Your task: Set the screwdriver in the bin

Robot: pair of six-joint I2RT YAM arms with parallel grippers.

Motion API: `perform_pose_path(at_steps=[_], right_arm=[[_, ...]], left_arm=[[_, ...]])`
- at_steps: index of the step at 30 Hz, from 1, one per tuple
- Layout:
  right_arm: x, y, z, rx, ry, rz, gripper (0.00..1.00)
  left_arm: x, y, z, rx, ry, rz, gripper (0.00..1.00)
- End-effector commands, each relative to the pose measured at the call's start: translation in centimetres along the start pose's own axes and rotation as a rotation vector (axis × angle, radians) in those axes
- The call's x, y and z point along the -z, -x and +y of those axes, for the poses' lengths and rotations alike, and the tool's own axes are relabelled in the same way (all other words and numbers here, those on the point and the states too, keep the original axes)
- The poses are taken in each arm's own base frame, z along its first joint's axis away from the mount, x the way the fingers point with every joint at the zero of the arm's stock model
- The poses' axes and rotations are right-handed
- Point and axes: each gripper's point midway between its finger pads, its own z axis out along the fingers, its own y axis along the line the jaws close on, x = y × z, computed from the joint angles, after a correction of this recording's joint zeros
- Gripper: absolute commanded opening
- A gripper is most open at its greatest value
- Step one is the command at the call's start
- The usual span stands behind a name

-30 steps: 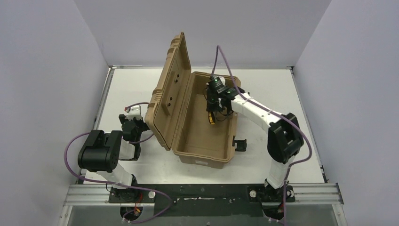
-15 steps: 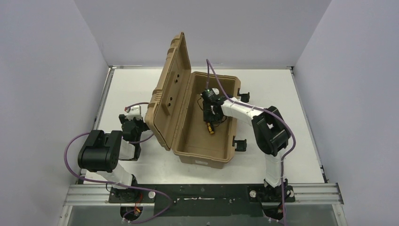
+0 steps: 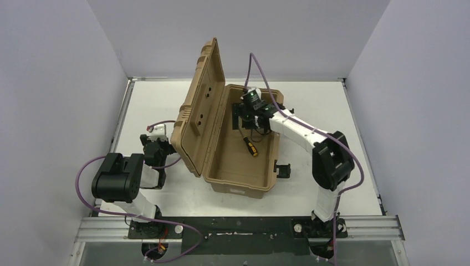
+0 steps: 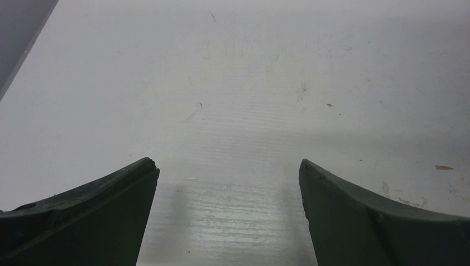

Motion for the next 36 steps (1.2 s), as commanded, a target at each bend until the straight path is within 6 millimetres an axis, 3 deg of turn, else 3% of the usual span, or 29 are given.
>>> perform_pose_path(at_steps=[1,5,9,11,16,21,24,30,36], right_arm=[[8.4,8.8,1.3,0.050,0.109,-0.303,0.99],[13.0,11.8,-1.0,0.063,0.117,-0.455,1.00],[16.6,13.7,-5.4,0.052,0.065,-0.601,1.00],[17.9,13.9,-8.1,0.060,-0.008,-0.664,1.00],[19.0,12.2,-15.3,0.049,-0.182,-0.763,1.00],[17.3,8.0,-22.1,-0.079,-0.225,-0.781,1.00],[15.6,5.1,-24.5,-0.143,-0.237,-0.778,1.00],[12.5,0.5,-25.4,-0.158,-0.225,-0.741,1.00],[11.5,-1.3,-26.4,-0.182,-0.242,-0.696,1.00]], left_arm=[[-0.6,2.2,-0.2,0.018,0.003,-0.073,0.97],[-0.6,2.3,-0.2,0.018,0.003,-0.074,0.97],[-0.6,2.3,-0.2,0.018,0.002,-0.074,0.97],[-0.6,2.3,-0.2,0.018,0.002,-0.074,0.97],[-0.6,2.3,-0.2,0.017,0.003,-0.075,0.97],[-0.6,2.2,-0.2,0.017,0.003,-0.073,0.97],[-0.6,2.2,-0.2,0.018,0.003,-0.073,0.97],[-0.6,2.2,-0.2,0.018,0.003,-0.074,0.97],[-0.7,2.1,-0.2,0.012,0.003,-0.068,0.97]])
